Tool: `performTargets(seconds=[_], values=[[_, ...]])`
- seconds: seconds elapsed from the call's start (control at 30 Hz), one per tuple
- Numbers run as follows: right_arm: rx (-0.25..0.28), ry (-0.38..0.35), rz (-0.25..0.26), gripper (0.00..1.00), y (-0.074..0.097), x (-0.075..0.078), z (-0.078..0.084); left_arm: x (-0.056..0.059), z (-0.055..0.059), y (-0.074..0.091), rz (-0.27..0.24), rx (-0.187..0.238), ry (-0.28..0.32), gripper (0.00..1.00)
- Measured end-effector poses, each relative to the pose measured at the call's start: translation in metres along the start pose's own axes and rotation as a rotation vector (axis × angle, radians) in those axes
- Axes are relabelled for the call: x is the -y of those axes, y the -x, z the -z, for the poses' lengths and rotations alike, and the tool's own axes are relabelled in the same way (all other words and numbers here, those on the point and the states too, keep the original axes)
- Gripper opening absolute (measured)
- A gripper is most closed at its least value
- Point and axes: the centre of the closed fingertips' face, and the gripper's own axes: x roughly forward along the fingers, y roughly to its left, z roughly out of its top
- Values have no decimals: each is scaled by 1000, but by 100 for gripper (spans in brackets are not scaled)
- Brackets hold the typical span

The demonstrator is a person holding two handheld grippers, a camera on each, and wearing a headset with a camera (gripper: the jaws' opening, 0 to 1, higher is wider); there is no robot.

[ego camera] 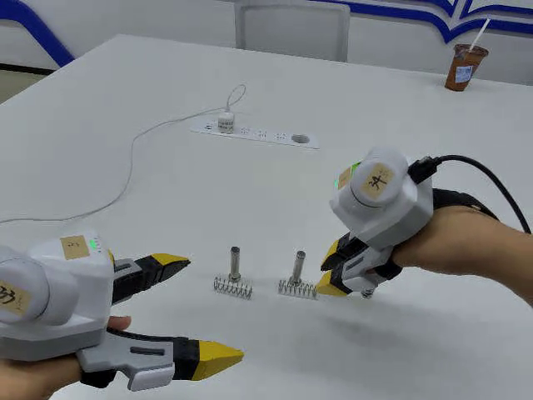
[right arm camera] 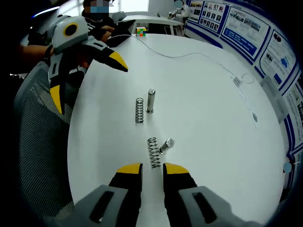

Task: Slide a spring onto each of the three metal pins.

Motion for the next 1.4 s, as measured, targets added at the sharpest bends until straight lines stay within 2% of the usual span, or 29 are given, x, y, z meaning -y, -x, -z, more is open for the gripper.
performTargets(seconds=[0.13, 0.3, 0.77, 1.0, 1.27, 1.4], values=[[-31, 11, -9, 17, -12, 2, 6, 0, 0, 2, -8, 1, 5, 84], [-41, 35, -26, 16, -21, 1, 8, 0, 2, 4, -15, -3, 9, 84], [-76, 46, -53, 12, -31, 1, 17, 4, 3, 4, -15, -5, 8, 82], [-77, 29, -51, 12, -25, 0, 19, 9, 1, 0, 6, -6, -2, 81], [-84, 44, -56, 11, -4, -15, 23, 18, 4, -6, 55, -23, -23, 77], [-63, 52, -70, 11, 11, -26, 20, 23, 2, -12, 88, -24, -35, 75]])
